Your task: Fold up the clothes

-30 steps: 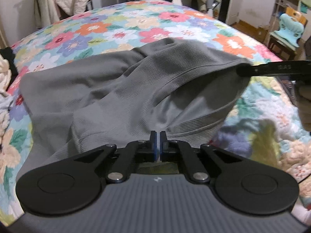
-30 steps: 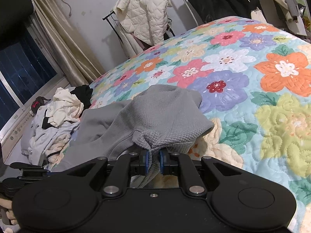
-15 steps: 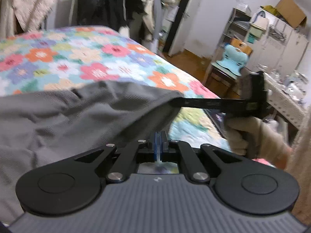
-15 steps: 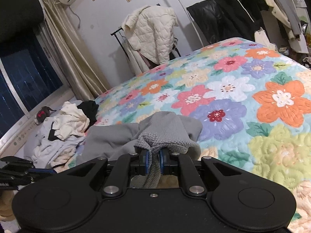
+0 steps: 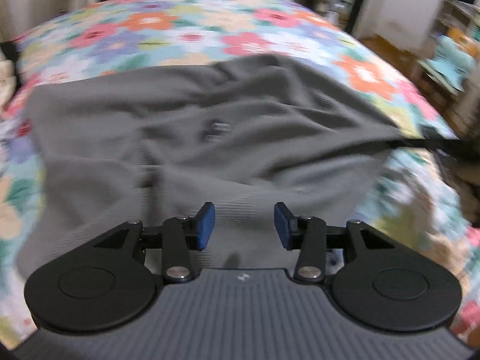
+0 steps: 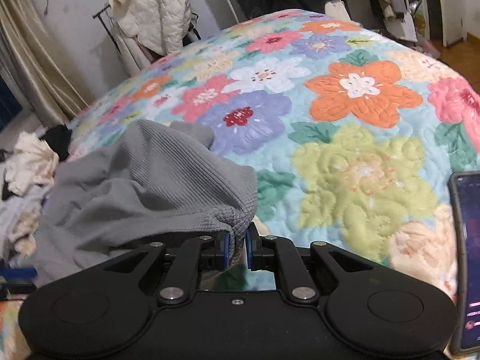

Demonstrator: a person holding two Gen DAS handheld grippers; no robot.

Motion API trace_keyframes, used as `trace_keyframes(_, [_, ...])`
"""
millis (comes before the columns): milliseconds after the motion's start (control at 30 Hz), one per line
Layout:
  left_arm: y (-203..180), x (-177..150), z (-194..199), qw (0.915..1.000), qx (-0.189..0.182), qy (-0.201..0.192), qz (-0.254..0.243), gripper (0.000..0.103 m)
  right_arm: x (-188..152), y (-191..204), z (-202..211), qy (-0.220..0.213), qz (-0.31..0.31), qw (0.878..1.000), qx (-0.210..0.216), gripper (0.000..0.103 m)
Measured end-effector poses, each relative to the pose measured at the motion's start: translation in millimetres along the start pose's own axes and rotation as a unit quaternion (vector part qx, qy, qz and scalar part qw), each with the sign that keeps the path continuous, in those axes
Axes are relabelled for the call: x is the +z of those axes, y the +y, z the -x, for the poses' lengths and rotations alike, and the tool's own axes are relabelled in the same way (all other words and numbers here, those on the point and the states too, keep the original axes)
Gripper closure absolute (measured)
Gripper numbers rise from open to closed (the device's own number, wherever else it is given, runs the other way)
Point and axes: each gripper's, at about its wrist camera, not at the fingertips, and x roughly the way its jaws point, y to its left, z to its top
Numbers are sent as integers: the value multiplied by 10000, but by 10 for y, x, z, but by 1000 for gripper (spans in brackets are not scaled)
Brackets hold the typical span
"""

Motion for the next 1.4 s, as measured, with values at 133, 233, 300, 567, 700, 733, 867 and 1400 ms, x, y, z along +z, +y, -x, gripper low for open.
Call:
trace_keyframes(133, [376, 61, 131, 9957, 848, -179, 318, 49, 7, -17, 79, 199, 200, 9996, -98, 84])
trace_keyframes(233, [629, 122, 181, 9906, 1218, -345, 517, 39, 100, -87, 204, 232, 72, 9997, -81, 76])
trace_keyframes(300, [781, 156, 184, 9876, 1332, -425, 708, 36, 197, -94, 337, 116, 4, 9999, 27, 66])
trace_keyframes(567, [1112, 185, -14, 9848, 1398, -223, 1004, 33, 391, 265, 750, -349, 548, 9977, 199, 53])
trace_keyframes(700, [1150, 248, -188, 9834, 1506, 78, 1005, 33, 241, 251, 650, -367, 74, 9991, 186, 52])
trace_keyframes(733, [1159, 288, -203, 9829, 1518, 104, 1033, 33, 190, 283, 564, -313, -10, 9992, 252, 52])
trace_keyframes(867, [1222, 494, -211, 9795, 1719, 16, 1048, 32, 143, 649, 205, -135, 314, 9969, 713, 52])
trace_keyframes(1400, [2366, 890, -1002, 9611, 2067, 408, 1787, 20, 1464, 1797, -1682, 841, 1937, 9640, 1615, 39])
